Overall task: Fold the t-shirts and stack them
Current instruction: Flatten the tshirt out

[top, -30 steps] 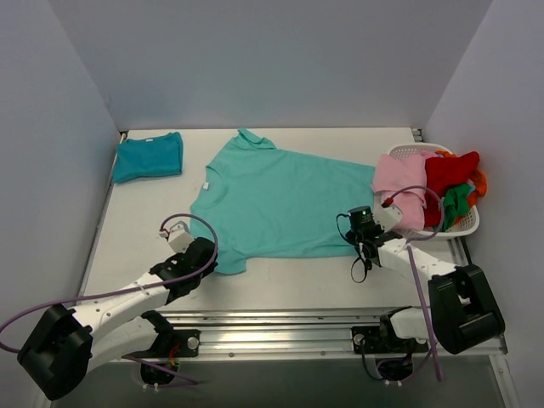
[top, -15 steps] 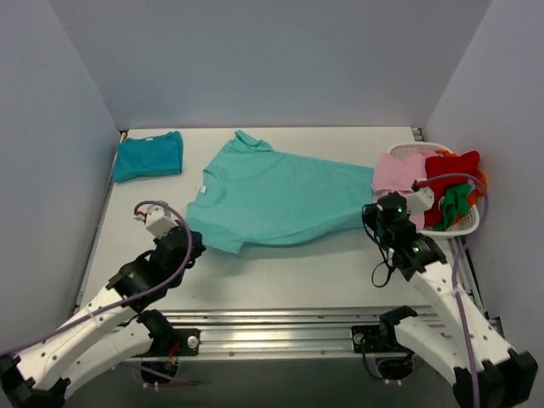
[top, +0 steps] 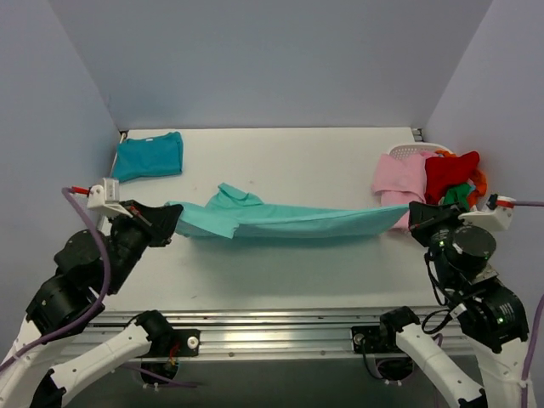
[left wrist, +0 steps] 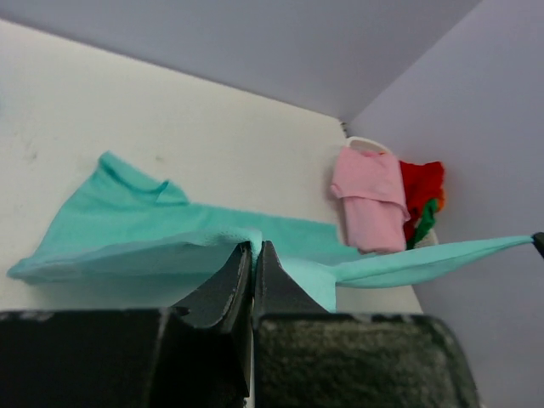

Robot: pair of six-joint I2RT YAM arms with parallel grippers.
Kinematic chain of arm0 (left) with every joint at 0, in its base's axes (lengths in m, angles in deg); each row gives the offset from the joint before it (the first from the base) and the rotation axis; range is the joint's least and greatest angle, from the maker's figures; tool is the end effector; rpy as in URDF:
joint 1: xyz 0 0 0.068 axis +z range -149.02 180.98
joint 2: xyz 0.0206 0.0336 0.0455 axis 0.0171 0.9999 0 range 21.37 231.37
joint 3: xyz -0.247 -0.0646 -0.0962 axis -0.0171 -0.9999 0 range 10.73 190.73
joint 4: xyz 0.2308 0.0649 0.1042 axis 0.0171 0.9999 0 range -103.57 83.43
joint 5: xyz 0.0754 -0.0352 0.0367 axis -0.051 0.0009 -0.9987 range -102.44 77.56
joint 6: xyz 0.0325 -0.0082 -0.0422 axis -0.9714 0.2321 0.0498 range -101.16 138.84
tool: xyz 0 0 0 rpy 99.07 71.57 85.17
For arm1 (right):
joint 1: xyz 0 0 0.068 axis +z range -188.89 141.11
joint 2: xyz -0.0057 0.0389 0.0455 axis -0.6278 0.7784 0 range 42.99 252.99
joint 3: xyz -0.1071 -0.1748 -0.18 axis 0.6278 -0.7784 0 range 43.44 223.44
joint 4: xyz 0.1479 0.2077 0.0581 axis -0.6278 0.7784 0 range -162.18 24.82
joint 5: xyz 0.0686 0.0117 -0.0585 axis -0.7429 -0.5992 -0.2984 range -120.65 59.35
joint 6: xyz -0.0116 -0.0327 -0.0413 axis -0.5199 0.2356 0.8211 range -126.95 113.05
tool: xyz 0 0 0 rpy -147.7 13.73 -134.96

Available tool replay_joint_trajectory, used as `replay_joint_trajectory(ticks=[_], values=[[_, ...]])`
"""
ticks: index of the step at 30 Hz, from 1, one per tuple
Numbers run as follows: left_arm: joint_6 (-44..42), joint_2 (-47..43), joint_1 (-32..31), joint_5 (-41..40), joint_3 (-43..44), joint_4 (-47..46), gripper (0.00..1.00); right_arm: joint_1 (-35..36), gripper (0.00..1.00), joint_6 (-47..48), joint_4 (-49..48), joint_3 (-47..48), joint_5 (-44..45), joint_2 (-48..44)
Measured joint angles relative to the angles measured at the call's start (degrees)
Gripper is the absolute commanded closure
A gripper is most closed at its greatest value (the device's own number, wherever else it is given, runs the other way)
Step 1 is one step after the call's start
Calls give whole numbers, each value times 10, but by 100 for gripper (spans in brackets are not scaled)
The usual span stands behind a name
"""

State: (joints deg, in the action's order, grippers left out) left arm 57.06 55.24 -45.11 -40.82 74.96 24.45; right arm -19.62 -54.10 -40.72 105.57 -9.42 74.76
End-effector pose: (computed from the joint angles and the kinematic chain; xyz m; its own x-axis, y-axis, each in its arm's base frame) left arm 0.0720 -0.0503 0.4222 -0.2626 -0.5120 -0.8179 0.1843 0.8054 -0.5634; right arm 0.0834 0.0153 0.4261 0.0126 0.7283 -0.6851 0.0366 0.6844 0.7282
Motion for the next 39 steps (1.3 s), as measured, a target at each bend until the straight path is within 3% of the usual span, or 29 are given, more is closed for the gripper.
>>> replay_joint_trajectory(ticks=[12, 17, 19, 20, 23, 29, 32, 35, 39], values=[[-47, 83, 0, 244, 182, -84, 98, -8, 100, 21, 24, 286, -121, 31], [-47, 118, 0, 267, 226, -87, 98, -28, 98, 16, 4, 323, -191, 56], [-47, 116, 0, 265, 225, -82, 98, -32, 67, 12, -3, 300, -216, 63], [-46, 113, 0, 262, 220, -83, 98, -32, 39, 10, -16, 270, -231, 63], [-45, 90, 0, 256, 181, -83, 98, -32, 20, -1, -46, 156, -271, 61], [-42, 62, 0, 241, 89, -78, 98, -24, 20, -72, -153, -188, -367, 35], [-38, 57, 0, 231, 47, -77, 98, 23, 21, -103, -199, -294, -365, 39], [-31, 46, 0, 210, 1, -75, 98, 143, 22, -118, -264, -313, -336, 95], [-19, 37, 0, 163, -56, -65, 98, 318, 24, -111, -341, -224, -267, 273]])
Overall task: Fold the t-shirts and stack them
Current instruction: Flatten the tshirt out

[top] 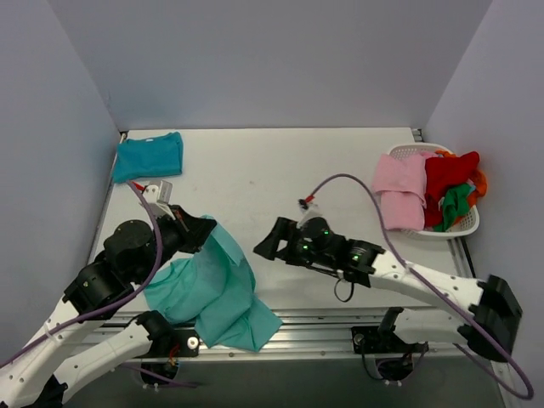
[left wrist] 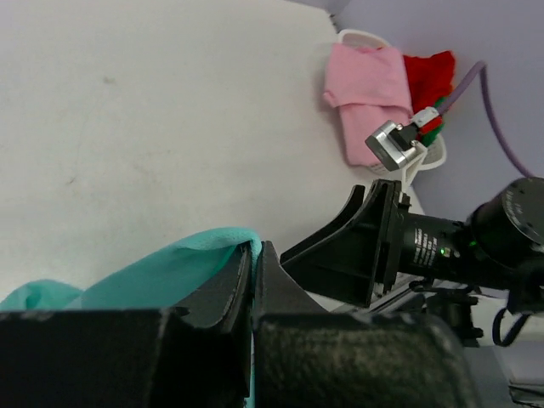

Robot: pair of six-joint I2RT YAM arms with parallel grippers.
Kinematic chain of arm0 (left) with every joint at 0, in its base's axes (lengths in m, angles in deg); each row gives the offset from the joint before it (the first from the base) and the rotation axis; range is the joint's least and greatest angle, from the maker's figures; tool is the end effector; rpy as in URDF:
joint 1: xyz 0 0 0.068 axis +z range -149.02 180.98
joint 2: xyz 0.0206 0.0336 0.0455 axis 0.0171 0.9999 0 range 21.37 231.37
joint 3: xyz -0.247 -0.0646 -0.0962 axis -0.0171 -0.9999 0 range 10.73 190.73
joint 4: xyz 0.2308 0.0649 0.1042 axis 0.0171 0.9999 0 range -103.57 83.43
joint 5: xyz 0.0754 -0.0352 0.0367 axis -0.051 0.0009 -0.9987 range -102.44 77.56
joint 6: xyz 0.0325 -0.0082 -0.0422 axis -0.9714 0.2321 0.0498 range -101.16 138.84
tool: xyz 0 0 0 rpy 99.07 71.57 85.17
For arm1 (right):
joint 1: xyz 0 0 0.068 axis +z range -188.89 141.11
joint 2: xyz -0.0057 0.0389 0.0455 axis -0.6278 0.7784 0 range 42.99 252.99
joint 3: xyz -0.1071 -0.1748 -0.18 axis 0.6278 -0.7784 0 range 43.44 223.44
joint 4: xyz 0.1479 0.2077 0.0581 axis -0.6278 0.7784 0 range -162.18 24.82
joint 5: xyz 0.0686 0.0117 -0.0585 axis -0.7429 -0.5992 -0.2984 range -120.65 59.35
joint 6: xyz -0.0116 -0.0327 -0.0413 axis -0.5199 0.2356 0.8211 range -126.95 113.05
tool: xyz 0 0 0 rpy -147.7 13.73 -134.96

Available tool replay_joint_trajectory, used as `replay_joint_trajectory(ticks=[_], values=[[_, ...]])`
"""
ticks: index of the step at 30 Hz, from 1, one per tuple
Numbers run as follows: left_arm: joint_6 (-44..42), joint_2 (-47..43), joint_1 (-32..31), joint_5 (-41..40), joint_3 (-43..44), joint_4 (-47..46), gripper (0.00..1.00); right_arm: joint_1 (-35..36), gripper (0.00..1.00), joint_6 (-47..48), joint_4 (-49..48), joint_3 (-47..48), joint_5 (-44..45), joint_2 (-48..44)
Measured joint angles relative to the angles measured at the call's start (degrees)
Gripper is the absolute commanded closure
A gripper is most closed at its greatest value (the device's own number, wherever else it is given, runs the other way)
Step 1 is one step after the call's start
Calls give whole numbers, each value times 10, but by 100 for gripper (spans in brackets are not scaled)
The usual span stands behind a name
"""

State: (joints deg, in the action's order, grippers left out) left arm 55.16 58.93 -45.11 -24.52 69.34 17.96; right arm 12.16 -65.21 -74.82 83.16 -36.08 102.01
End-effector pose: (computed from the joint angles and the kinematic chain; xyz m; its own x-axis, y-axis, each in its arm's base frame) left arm 0.0920 -0.0847 0.3987 -0.4343 -0.3839 -0.8149 0.3781 0.7434 -0.5517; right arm 0.1484 0.1887 0.2841 -0.8017 0.3549 -0.4809 -0.2839 0.4818 0.8290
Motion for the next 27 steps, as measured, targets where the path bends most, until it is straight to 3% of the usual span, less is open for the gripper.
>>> replay_joint_trajectory(ticks=[3, 9, 16, 21, 27], values=[[8, 3, 0, -36, -21, 25, 98, 83, 27, 4, -70, 44, 34, 110], [21, -28, 0, -139, -20, 75, 98, 132, 30, -8, -157, 30, 52, 202], [25, -68, 0, -297, 105, 142, 98, 197, 32, -37, -249, 30, 34, 369], [44, -73, 0, -393, 182, 196, 98, 203, 32, -48, -290, 37, 19, 399], [65, -64, 0, -433, 177, 243, 98, 202, 33, -45, -290, 57, 13, 418]])
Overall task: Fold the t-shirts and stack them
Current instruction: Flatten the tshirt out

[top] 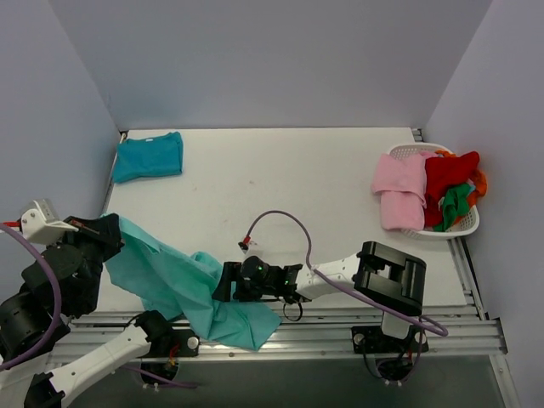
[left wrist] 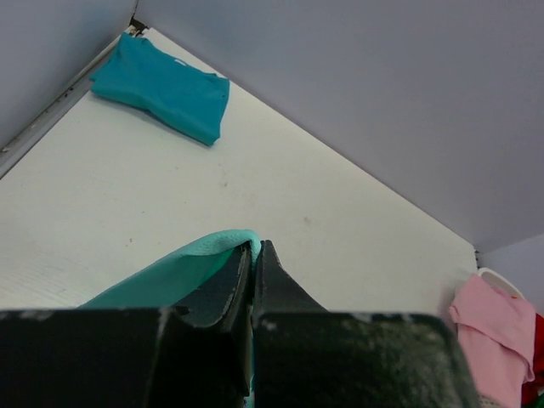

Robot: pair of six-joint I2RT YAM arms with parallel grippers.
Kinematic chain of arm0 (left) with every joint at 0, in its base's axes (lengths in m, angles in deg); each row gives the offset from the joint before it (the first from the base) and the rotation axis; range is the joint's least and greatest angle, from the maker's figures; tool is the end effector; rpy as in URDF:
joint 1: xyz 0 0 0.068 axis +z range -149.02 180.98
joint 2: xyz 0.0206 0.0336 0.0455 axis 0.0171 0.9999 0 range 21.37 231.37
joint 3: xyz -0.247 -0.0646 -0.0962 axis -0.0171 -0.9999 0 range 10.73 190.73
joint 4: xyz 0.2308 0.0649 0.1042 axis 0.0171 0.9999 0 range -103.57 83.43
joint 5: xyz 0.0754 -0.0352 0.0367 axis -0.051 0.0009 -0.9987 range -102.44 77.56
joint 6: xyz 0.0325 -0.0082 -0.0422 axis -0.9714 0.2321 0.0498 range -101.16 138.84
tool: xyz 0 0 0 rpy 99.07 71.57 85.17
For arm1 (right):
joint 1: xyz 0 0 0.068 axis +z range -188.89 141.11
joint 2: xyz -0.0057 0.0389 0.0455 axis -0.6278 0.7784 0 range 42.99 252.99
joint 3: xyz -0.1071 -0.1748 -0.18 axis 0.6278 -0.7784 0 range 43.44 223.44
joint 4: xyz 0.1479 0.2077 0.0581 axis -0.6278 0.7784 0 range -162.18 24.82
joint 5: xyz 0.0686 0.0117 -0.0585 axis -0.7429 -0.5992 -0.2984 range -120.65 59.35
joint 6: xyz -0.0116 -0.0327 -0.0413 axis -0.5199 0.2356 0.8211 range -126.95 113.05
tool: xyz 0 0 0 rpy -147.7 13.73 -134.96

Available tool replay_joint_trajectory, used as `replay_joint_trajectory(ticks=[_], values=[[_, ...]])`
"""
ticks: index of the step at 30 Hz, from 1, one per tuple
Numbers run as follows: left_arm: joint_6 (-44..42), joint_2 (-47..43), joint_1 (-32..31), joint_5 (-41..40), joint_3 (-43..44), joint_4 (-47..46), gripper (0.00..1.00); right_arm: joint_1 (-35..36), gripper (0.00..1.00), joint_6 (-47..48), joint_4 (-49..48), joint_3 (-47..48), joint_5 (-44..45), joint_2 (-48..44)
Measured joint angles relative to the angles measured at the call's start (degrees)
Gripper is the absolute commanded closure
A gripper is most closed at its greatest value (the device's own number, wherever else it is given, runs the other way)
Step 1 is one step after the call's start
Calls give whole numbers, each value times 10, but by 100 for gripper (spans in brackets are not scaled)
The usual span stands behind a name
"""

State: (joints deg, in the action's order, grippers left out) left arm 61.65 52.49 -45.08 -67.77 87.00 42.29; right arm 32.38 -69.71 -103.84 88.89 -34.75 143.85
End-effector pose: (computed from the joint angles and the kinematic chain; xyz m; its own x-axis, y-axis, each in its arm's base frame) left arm 0.0328 0.0082 0.4485 0.0081 -0.5655 -0.8247 -0.1983 0.8074 -0.5556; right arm 0.1128 0.3402 0.1610 -0.9178 0.0550 -0.3933 -0.3270 0.4574 0.8270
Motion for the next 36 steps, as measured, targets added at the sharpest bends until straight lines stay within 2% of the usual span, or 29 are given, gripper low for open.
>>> replay_joint_trajectory(ticks=[4, 11, 17, 20, 23, 24, 27, 29, 30, 36], values=[[33, 6, 0, -21, -7, 51, 98, 0, 33, 5, 2, 17, -8, 12], [156, 6, 2, -94, 27, 172, 98, 0, 34, 16, 13, 38, -17, 17], [216, 9, 5, -149, 76, 201, 98, 13, 34, 28, 38, 53, -15, 17], [228, 18, 9, -165, 98, 203, 98, 21, 40, 30, 45, 54, -15, 17], [228, 21, 13, -171, 103, 205, 98, 27, 61, 32, 47, 54, -15, 18], [226, 21, 13, -171, 102, 206, 98, 29, 71, 32, 47, 56, -16, 20], [219, 13, 13, -171, 90, 207, 98, 30, 89, 31, 41, 65, -20, 38], [210, 5, 13, -170, 80, 208, 98, 30, 97, 30, 33, 71, -26, 55], [207, 1, 13, -170, 77, 210, 98, 30, 100, 30, 30, 72, -29, 63], [185, -7, 13, -168, 75, 212, 98, 30, 100, 29, 17, 77, -43, 88]])
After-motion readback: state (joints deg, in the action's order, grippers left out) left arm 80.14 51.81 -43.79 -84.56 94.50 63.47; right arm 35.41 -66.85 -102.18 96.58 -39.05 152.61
